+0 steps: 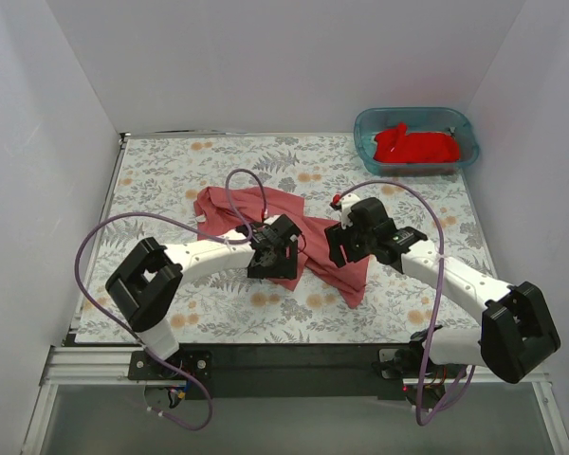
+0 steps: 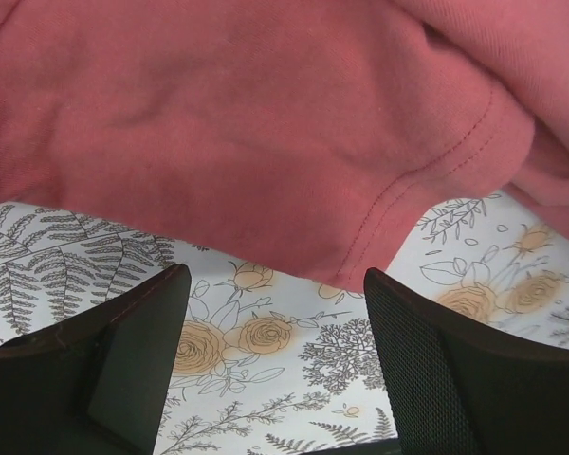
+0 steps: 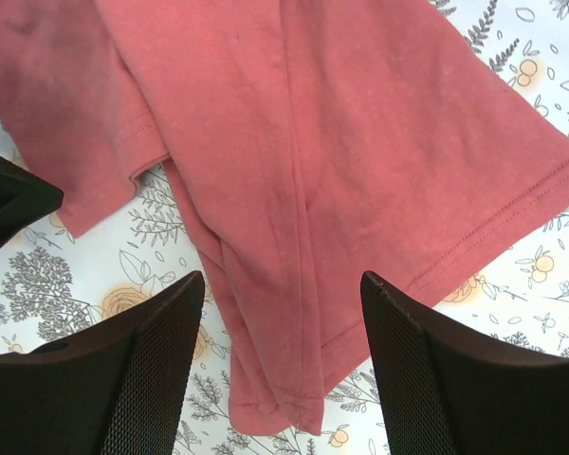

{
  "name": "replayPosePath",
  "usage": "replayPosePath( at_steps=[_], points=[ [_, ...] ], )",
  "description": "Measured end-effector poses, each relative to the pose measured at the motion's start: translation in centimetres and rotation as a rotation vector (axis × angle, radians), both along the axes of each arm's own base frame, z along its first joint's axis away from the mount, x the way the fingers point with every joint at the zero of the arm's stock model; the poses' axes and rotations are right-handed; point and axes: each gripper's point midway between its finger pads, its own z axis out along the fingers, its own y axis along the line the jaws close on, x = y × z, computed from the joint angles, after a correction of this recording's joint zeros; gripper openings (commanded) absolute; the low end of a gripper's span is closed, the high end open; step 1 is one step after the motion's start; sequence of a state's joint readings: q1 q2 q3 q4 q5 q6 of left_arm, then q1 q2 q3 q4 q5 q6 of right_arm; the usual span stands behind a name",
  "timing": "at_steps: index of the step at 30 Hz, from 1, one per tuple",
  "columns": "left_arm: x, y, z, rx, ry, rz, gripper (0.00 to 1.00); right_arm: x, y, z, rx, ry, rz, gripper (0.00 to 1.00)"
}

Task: Fold and stack the t-shirts
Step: Flatten the tshirt out

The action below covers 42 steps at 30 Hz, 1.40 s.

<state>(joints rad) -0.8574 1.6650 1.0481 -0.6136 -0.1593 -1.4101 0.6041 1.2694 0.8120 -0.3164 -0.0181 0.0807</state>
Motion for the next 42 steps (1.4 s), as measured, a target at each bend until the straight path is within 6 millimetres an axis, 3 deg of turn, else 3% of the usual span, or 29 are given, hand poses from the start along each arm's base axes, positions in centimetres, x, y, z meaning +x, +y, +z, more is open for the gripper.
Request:
replayPosePath(
  at_steps=[12, 16, 19, 26, 30, 35, 42],
  points=[
    [-1.4, -1.9, -1.6, 0.156, -0.012, -0.124, 0.71, -0.4, -1.6, -0.4, -0.028, -0.03, -0.044, 0.73],
    [-1.5, -1.6, -2.1, 0.176, -0.001, -0.128, 0.62, -0.4, -1.9, -0.7, -0.033, -0.026, -0.06, 0.73],
    [-1.4, -1.8, -2.1, 0.177, -0.001, -0.132, 0.52, -0.4, -2.0, -0.9, -0.035, -0.02, -0.069, 0.73],
    [-1.3, -1.6, -2.2, 0.193, -0.006, -0.143, 0.03, -0.4, -2.1, -1.2, -0.04, -0.011, -0.079, 0.73],
    [-1.4, -0.2, -2.1, 0.223, -0.029, -0.132, 0.0, -0.3, -2.2, -1.5, -0.048, -0.003, -0.087, 0.73],
    [-3.3, 3.6, -1.8, 0.279, -0.024, -0.103, 0.0, -0.3, -2.5, -3.1, -0.082, 0.042, -0.093, 0.73],
    [-4.1, 6.9, 1.9, 0.24, -0.11, -0.02, 0.0, 0.6, -2.8, -4.5, -0.115, 0.087, -0.114, 0.73]
  ],
)
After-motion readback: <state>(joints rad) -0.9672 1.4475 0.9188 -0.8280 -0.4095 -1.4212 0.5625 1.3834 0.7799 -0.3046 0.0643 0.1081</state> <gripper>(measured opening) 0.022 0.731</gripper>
